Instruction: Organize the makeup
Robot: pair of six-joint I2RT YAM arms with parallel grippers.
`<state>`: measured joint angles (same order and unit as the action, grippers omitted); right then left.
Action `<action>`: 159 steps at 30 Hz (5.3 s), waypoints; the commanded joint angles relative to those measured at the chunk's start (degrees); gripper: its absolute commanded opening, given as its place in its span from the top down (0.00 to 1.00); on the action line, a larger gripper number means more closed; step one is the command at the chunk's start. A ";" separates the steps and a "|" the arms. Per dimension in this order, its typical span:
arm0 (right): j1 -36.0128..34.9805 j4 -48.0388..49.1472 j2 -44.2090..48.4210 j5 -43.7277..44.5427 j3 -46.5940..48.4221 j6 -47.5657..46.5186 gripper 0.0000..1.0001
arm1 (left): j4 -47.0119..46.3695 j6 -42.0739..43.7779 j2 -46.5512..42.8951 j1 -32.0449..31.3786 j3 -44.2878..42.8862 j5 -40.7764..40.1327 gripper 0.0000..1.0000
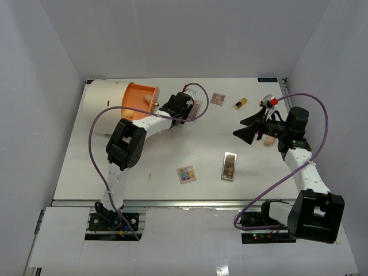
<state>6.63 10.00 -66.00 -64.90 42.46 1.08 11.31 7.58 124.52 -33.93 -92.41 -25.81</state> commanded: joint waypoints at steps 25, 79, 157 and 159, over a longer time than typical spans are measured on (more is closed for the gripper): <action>0.13 0.37 0.69 -0.84 0.17 -0.65 0.10 | 3.80 -2.36 -6.83 0.72 0.98 7.43 0.98; 0.15 0.01 0.43 0.49 -0.26 -2.38 0.10 | 11.52 -7.84 -36.35 13.72 5.06 5.93 0.62; 1.66 -17.85 -21.76 57.37 12.71 -8.40 0.92 | -8.44 -16.49 -95.26 13.80 54.91 34.95 0.02; 1.63 -18.17 -18.70 50.14 12.31 -11.57 0.92 | -8.54 -16.50 -95.60 13.80 54.97 34.95 0.02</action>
<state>8.33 -10.31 -92.14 -1.03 54.56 -3.72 4.18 -9.45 29.76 -20.36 -37.88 9.45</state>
